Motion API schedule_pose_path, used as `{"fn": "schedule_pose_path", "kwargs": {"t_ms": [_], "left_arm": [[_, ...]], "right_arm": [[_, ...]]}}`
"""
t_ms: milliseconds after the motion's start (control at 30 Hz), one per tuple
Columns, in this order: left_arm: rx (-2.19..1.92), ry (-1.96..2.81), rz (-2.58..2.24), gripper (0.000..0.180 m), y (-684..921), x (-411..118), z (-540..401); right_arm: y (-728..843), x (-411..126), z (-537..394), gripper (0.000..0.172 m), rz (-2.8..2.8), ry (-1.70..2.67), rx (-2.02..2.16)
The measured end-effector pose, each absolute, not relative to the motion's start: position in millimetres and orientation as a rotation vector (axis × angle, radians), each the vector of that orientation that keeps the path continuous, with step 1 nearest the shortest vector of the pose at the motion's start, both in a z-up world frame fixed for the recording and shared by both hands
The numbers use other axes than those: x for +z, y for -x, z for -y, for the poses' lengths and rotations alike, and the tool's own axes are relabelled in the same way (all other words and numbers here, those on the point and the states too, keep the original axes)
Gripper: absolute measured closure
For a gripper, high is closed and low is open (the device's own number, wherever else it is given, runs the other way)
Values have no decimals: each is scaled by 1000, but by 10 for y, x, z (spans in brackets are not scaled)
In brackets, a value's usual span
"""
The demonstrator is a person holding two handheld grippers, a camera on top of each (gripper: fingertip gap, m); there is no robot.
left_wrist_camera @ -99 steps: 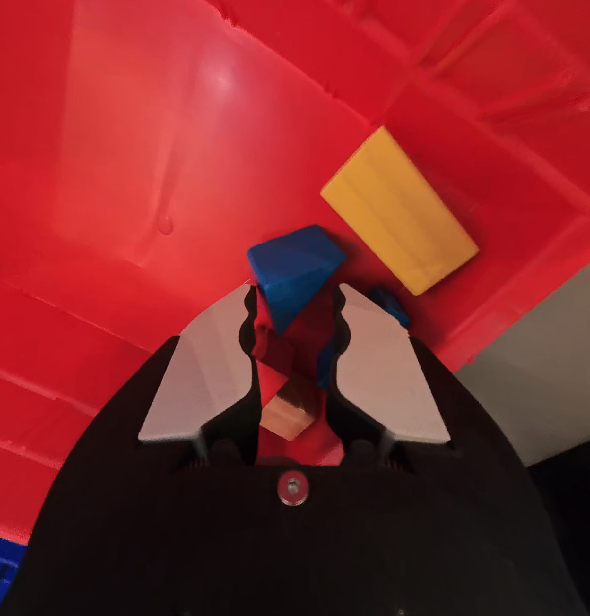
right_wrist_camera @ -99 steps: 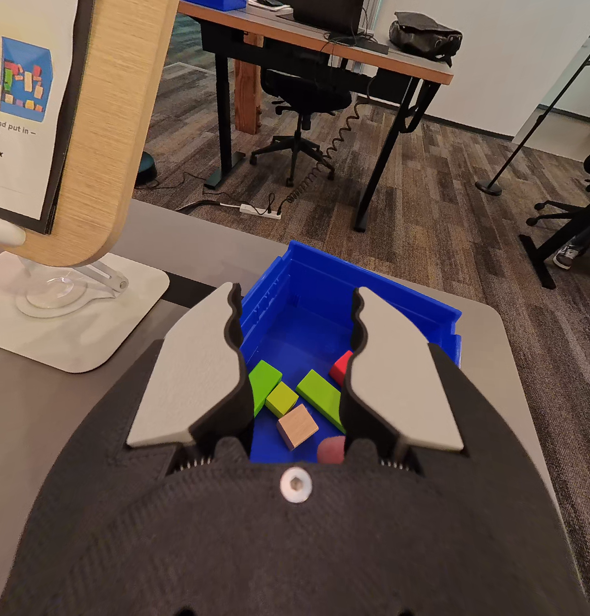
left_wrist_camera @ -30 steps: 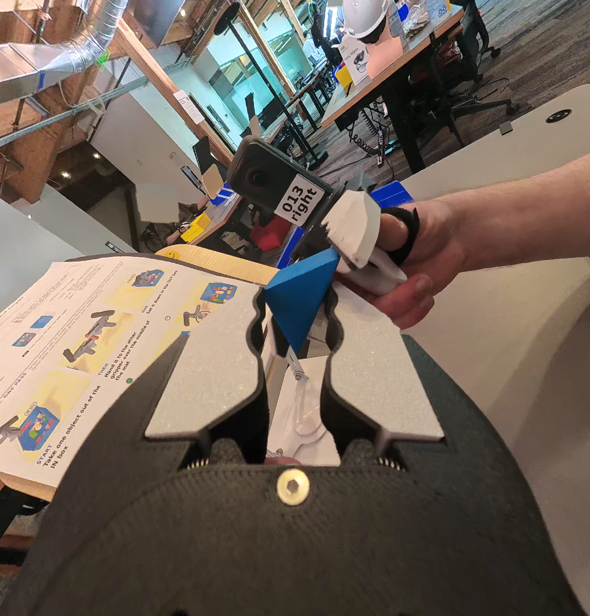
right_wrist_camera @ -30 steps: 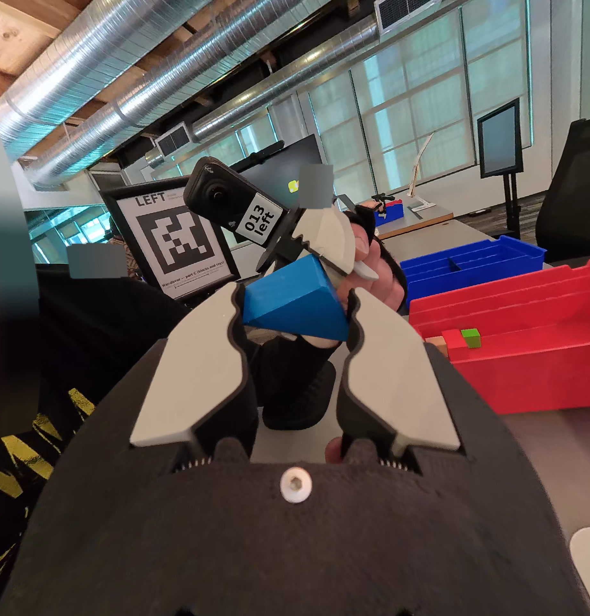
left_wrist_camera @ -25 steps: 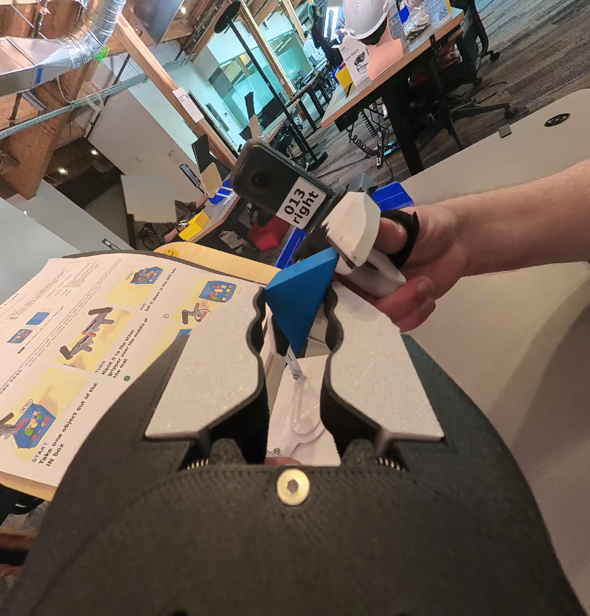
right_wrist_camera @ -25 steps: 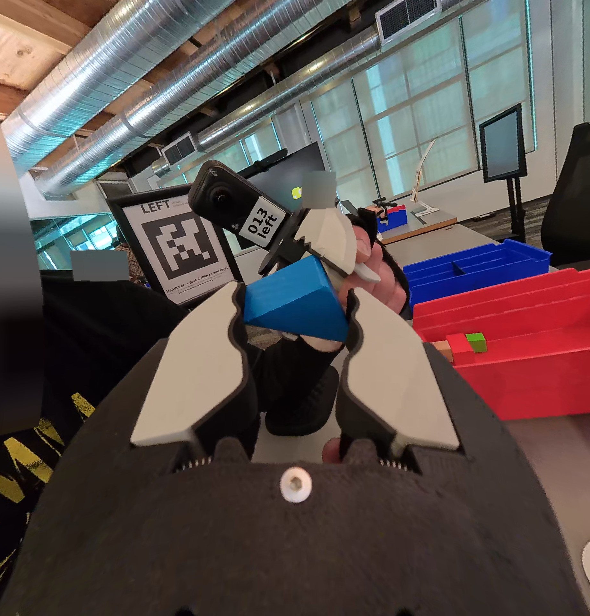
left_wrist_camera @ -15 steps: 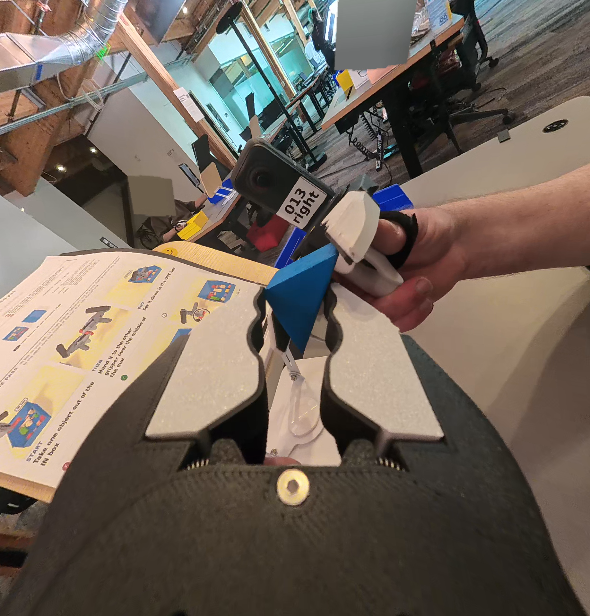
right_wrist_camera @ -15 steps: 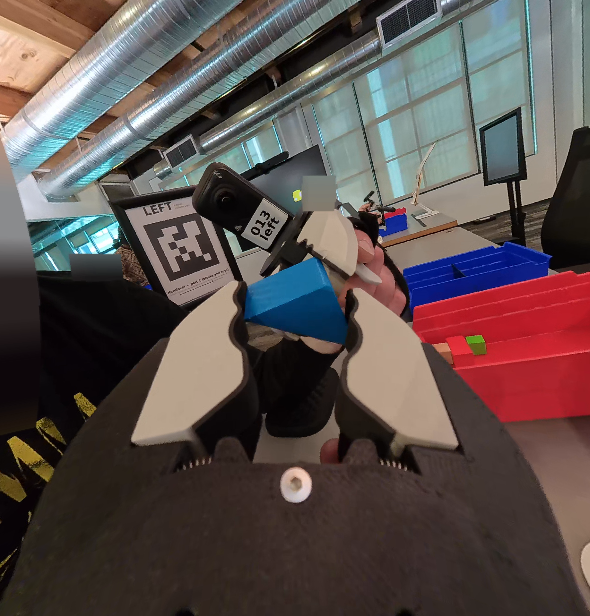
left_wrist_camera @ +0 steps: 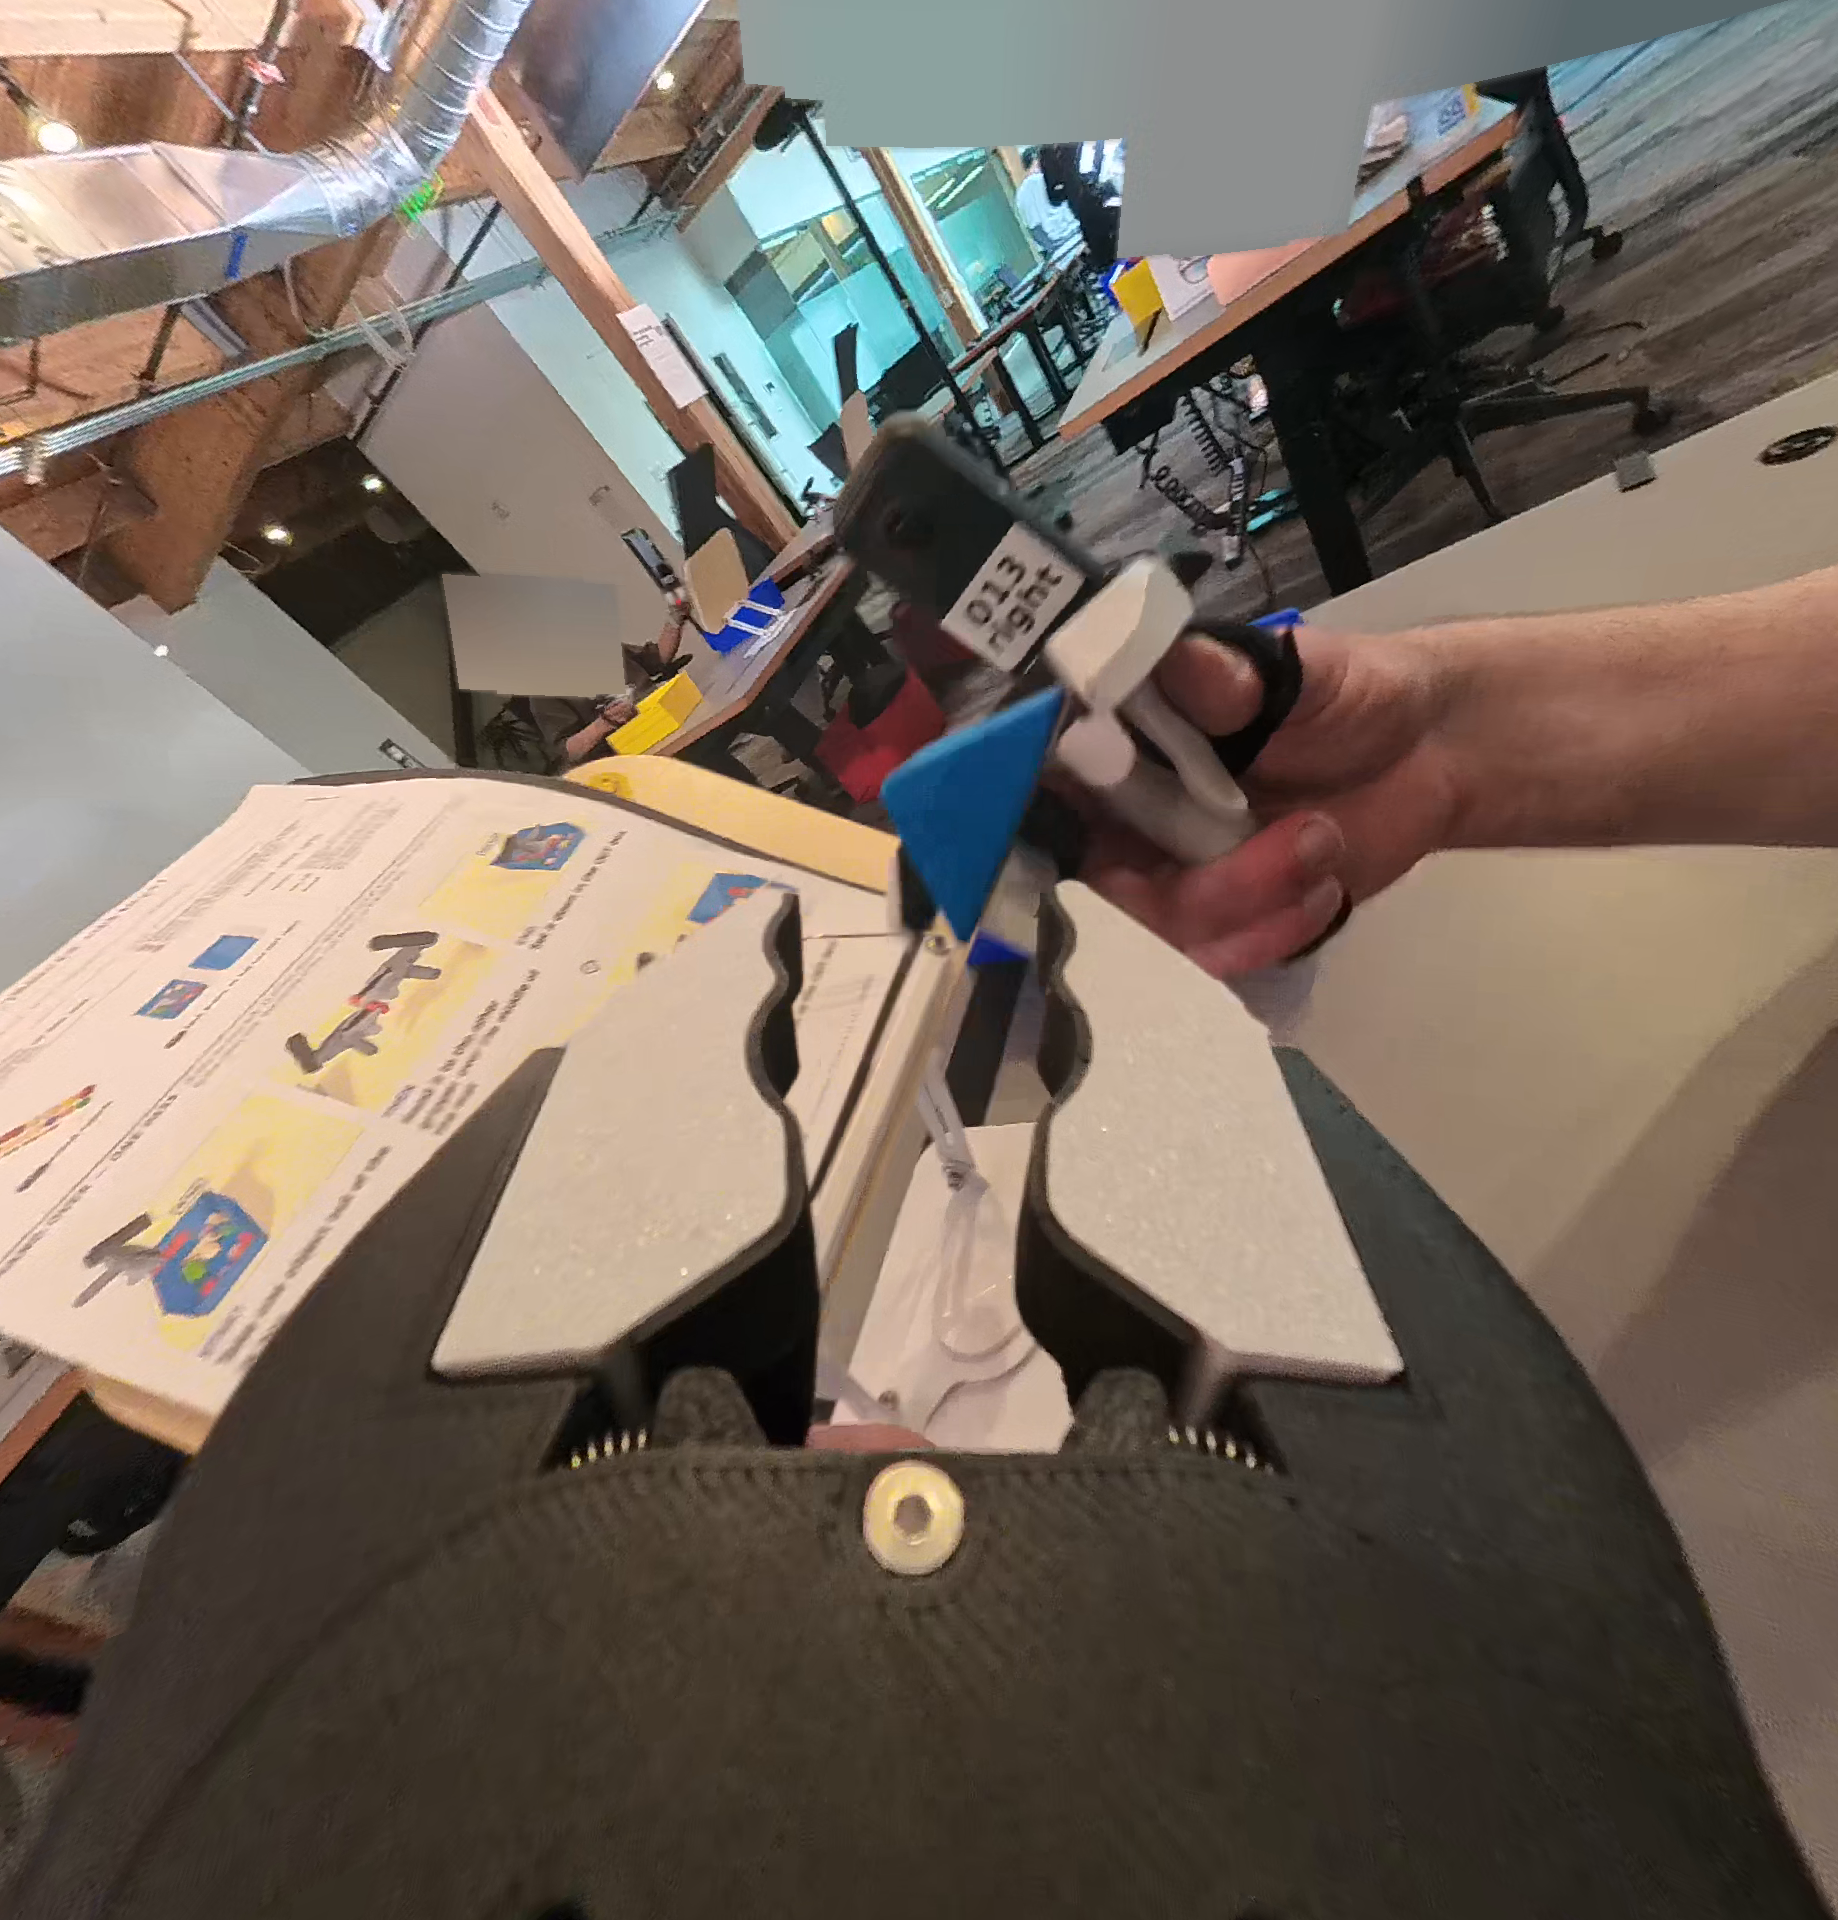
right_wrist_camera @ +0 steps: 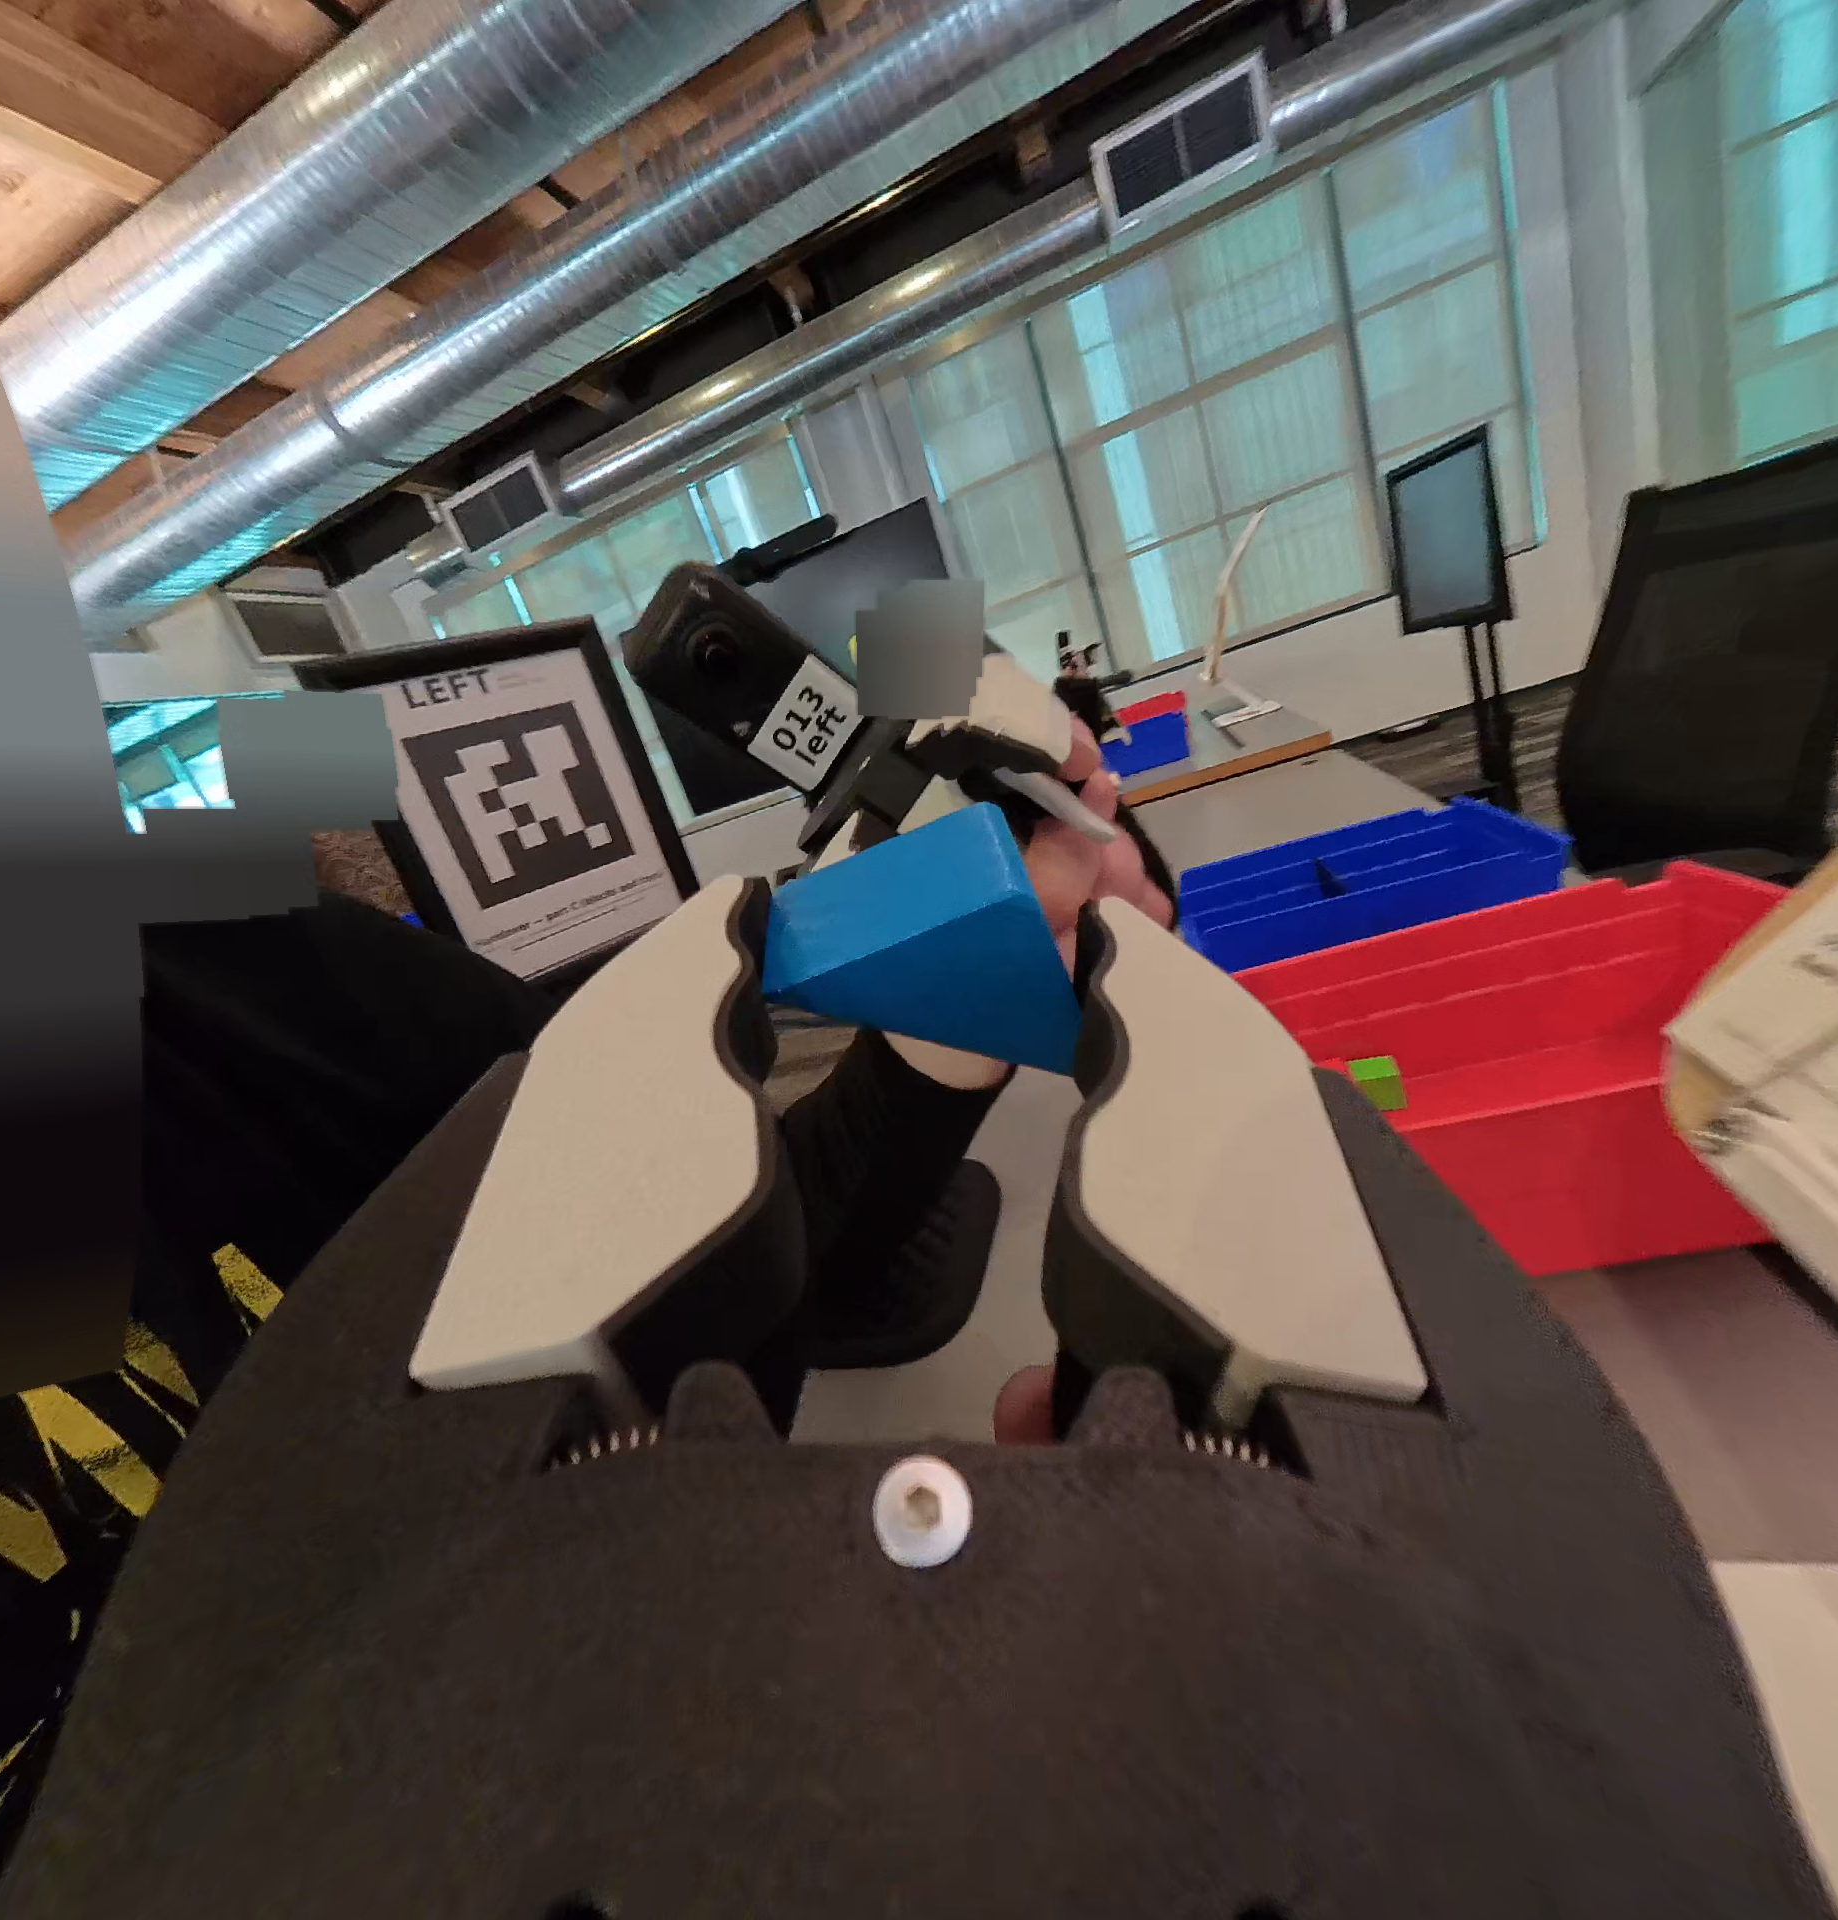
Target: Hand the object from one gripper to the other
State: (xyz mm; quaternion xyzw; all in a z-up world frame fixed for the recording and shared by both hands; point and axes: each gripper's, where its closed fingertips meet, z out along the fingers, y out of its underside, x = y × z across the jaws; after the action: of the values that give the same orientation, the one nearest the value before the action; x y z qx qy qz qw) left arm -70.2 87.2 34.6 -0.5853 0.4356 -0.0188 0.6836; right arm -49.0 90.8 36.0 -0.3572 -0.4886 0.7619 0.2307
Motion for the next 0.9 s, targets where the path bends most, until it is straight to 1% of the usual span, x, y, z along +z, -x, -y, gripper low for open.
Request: {"fn": "schedule_pose_path", "kwargs": {"t_ms": [100, 167, 267, 333, 433, 467, 500, 533, 700, 800, 900], "left_arm": [[-4, 1319, -928, 138, 895, 451, -846], [46, 1345, -877, 138, 1090, 508, -857], [140, 1480, -795, 138, 1485, 443, -941], [211, 1614, -733, 137, 1805, 305, -1012], [256, 1752, -647, 138, 2191, 125, -1063], [258, 1790, -618, 137, 2294, 66, -1075], [267, 1832, -592, 136, 2400, -5, -1088], [271, 1882, -575, 135, 2491, -92, -1094], [313, 2124, -493, 130, 2969, -547, -1040], [320, 2281, -467, 127, 3225, -862, -922], [334, 2461, -483, 124, 3462, -1261, -760]], "right_arm": [[197, 395, -1459, 117, 1255, 1090, 1856], [-77, 257, -2052, 118, 1156, 1269, 1563], [-713, -240, -3006, 117, 1012, 1611, 1004], [-1192, -702, -3461, 117, 921, 1850, 768], [-1603, -1202, -3812, 114, 772, 2034, 737], [-1676, -1321, -3873, 103, 735, 2075, 743], [-1737, -1400, -3912, 96, 708, 2109, 737], [-1778, -1415, -3935, 97, 694, 2115, 725], [-1744, -1136, -3859, 97, 717, 2031, 735], [-1653, -957, -3782, 101, 743, 1975, 750], [-1568, -892, -3733, 103, 766, 1956, 754]]}}
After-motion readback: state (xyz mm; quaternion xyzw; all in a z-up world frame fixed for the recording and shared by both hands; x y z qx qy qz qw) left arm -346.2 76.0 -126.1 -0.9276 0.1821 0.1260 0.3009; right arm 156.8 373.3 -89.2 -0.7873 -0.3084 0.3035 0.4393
